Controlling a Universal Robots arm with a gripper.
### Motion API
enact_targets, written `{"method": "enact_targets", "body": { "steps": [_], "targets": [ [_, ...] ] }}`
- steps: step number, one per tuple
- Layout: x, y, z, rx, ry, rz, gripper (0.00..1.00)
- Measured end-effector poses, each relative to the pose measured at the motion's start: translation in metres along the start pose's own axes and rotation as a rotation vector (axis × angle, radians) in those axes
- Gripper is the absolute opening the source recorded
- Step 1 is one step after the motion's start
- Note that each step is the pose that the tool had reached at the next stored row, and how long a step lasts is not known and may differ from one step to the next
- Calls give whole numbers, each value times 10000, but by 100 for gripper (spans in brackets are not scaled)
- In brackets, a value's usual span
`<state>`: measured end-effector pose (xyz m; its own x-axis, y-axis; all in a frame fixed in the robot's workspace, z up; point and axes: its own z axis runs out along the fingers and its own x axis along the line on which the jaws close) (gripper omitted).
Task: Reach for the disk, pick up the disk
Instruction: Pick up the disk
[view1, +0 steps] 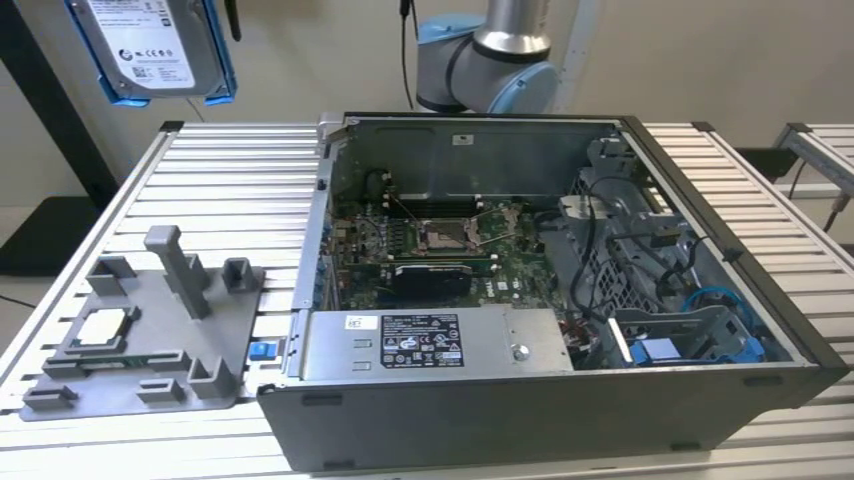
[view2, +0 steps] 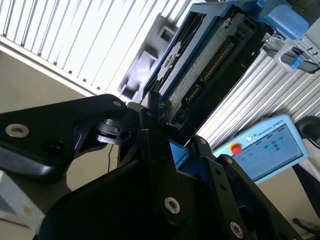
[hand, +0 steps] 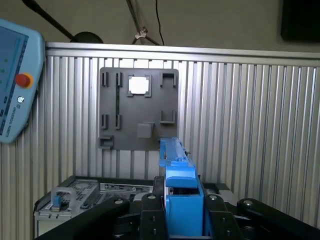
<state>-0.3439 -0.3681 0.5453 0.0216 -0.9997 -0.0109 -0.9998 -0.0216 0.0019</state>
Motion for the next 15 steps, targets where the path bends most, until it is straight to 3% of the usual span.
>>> {"method": "enact_targets", "body": {
  "steps": [15],
  "targets": [
    [7,-318,-1,0,0,0,0]
  ]
}}
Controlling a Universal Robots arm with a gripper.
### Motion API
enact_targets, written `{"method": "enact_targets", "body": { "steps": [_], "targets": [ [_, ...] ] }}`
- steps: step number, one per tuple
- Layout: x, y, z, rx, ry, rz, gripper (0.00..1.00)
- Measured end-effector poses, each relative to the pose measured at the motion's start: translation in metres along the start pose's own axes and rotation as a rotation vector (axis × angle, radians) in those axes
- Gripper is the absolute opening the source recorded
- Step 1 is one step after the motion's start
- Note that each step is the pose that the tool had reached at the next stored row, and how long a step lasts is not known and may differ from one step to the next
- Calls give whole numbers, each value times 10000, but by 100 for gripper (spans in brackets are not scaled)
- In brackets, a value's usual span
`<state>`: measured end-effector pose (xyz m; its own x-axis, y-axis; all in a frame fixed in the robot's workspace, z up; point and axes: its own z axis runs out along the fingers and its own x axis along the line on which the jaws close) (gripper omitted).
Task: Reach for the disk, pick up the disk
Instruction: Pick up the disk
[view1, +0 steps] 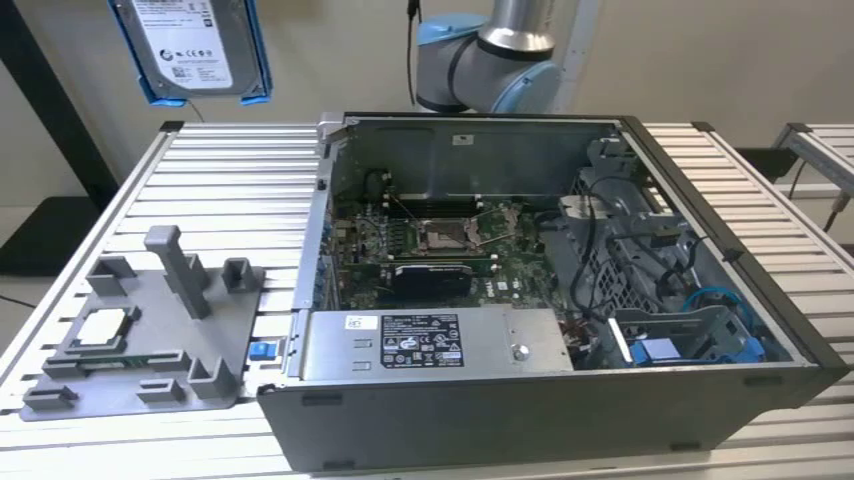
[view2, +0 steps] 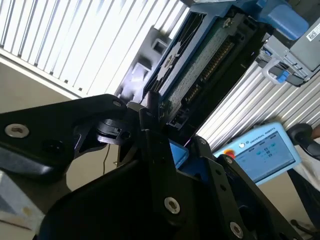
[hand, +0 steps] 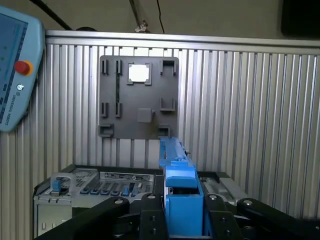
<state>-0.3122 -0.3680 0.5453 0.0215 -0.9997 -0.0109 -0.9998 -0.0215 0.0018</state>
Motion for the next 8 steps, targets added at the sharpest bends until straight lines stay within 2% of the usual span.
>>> {"method": "enact_targets", "body": {
  "steps": [8],
  "targets": [
    [6,-261,-1,0,0,0,0]
  ]
}}
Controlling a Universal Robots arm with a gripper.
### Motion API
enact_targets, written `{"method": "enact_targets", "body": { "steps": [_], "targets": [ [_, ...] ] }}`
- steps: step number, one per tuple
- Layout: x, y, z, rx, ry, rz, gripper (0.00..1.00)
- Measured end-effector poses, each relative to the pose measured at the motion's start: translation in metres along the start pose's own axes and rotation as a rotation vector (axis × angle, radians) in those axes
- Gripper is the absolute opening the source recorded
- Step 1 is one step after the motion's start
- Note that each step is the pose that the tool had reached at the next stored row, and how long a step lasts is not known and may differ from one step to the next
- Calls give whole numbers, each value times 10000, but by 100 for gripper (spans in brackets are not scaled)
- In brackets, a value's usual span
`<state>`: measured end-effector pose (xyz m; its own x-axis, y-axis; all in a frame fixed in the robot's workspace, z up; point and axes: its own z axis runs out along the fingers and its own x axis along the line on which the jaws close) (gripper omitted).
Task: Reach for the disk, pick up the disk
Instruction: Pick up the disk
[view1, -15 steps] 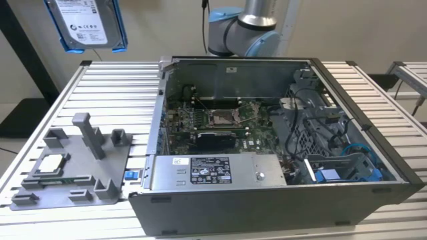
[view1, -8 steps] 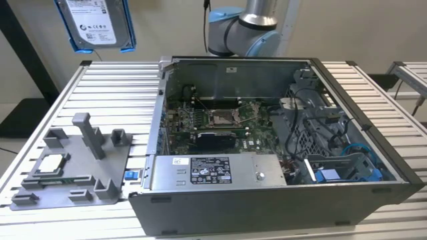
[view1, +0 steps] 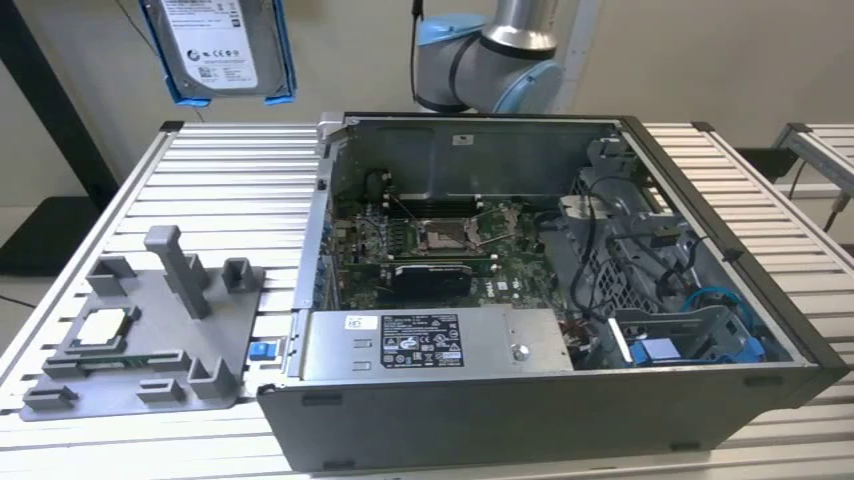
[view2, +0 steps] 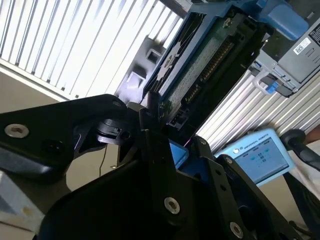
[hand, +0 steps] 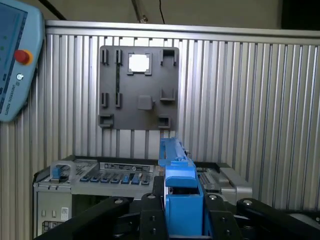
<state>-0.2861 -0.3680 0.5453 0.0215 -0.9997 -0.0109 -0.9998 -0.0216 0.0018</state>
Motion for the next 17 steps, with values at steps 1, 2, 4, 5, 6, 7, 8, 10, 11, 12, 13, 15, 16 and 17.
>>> {"method": "enact_targets", "body": {
  "steps": [1,2,4,5,6,7,8,10,11,12,13,15,16,17],
  "targets": [
    [1,-32,0,1,-1,0,0],
    [2,-69,0,1,-1,0,0],
    [4,-149,1,2,-1,-1,0],
    [4,-193,0,1,-1,0,0],
    [5,-238,0,0,0,0,0],
    [6,-286,0,0,-1,0,0],
    [7,-331,0,0,0,0,0],
    [9,-422,0,1,-1,0,0],
    [10,-468,0,0,0,0,0],
    [11,-512,-1,0,0,1,0],
    [12,-556,-1,0,0,0,0],
    [14,-650,-1,0,0,-1,0],
    [15,-696,-1,0,0,1,0],
    [16,-741,-1,1,-1,0,0]
  ]
}}
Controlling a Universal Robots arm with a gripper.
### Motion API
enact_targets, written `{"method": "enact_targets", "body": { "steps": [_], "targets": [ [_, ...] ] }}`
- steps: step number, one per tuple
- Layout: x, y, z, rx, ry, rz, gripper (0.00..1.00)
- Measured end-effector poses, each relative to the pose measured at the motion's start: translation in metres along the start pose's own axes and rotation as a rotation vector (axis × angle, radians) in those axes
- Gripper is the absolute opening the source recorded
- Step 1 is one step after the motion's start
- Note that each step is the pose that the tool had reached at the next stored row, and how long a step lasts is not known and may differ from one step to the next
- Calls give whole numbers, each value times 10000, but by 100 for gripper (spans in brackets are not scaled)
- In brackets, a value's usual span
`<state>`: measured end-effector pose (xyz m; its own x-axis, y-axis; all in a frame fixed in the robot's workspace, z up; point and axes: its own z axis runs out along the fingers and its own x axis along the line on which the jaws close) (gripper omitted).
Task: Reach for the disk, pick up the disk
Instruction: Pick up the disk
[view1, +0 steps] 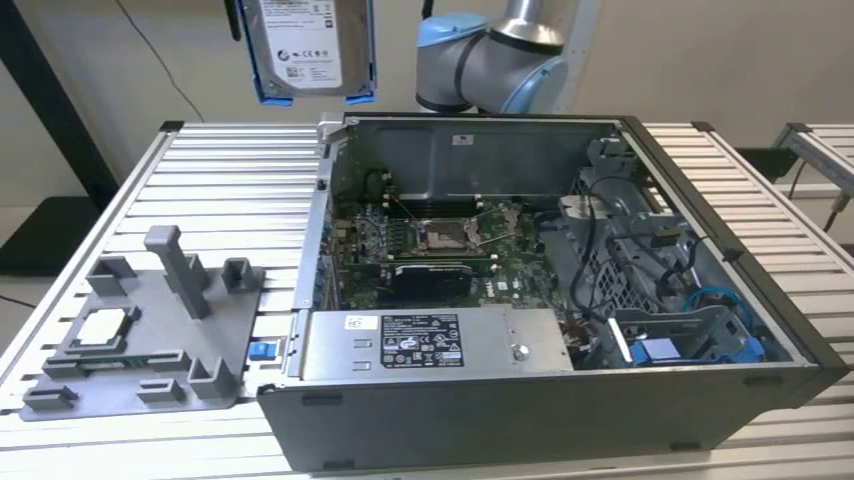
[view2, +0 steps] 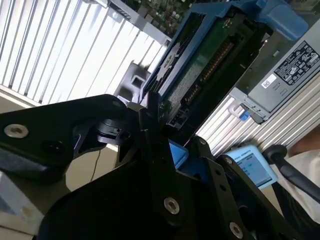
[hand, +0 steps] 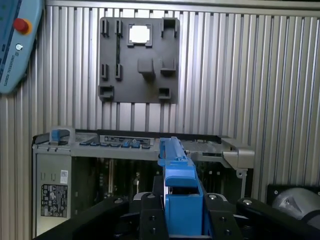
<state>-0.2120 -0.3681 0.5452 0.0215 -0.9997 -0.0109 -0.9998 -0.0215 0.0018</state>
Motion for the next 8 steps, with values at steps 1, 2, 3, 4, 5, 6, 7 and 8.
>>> {"method": "enact_targets", "body": {
  "steps": [1,2,3,4,5,6,7,8],
  "targets": [
    [1,-44,0,-1,1,-1,0],
    [2,-90,0,0,0,-1,0],
    [3,-136,0,0,0,0,0],
    [4,-182,0,0,0,0,0],
    [5,-225,0,-1,0,-1,0],
    [6,-272,0,0,0,-1,0],
    [7,-319,0,0,0,0,0],
    [8,-361,0,0,0,0,0]
  ]
}}
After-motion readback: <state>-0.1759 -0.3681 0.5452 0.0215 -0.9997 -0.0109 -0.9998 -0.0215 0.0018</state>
